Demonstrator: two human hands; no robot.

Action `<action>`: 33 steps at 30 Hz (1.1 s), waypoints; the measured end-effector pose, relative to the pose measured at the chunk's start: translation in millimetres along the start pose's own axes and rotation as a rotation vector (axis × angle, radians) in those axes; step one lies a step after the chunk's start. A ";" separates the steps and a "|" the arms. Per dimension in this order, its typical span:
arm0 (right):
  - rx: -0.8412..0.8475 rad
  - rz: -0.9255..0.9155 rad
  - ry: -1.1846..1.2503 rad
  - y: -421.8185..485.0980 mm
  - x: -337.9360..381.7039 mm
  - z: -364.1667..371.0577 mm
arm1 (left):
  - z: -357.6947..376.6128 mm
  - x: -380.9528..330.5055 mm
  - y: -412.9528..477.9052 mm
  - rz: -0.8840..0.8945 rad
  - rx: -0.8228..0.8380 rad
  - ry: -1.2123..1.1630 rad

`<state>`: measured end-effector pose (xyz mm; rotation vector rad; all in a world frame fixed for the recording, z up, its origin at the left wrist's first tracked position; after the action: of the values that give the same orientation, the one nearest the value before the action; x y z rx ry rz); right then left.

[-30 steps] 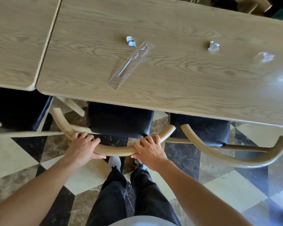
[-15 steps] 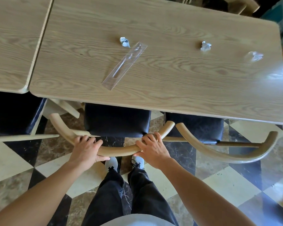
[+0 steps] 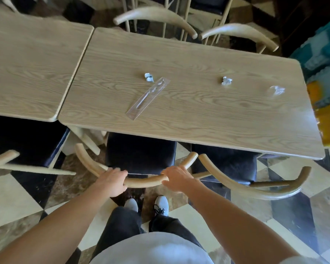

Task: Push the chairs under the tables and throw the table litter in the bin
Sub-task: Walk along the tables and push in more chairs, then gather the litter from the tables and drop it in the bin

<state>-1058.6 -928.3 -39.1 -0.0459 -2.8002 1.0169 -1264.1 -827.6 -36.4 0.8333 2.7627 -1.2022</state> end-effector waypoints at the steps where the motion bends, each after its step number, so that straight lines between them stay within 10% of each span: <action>1: 0.013 0.019 0.046 -4.5 -1.8 -4.6 | -5.9 -8.6 -6.1 -0.003 0.006 -0.048; 10: 0.126 0.144 0.080 -28.5 -21.5 -40.4 | -43.8 -62.9 -30.9 0.061 0.084 -0.277; 22: -0.292 0.562 0.324 -92.8 -17.5 -96.1 | -118.0 -79.8 -39.9 0.255 -0.188 -0.098; 33: -0.360 0.875 0.501 -219.6 -67.6 -27.8 | -75.2 -208.1 -41.1 0.502 -0.077 0.082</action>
<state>-981.6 -1085.0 112.9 -1.4341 -2.4100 0.4658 -1090.8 -896.1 89.9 1.4755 2.4074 -0.9746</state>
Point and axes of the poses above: each hand's wrist, its own y-axis towards the middle knuckle, its own z-axis out of the palm, x = y × z, the point moved 5 cm from there along y, towards the middle knuckle, and after that the axes turned 13 degrees about -y, right-handed, at the moved point
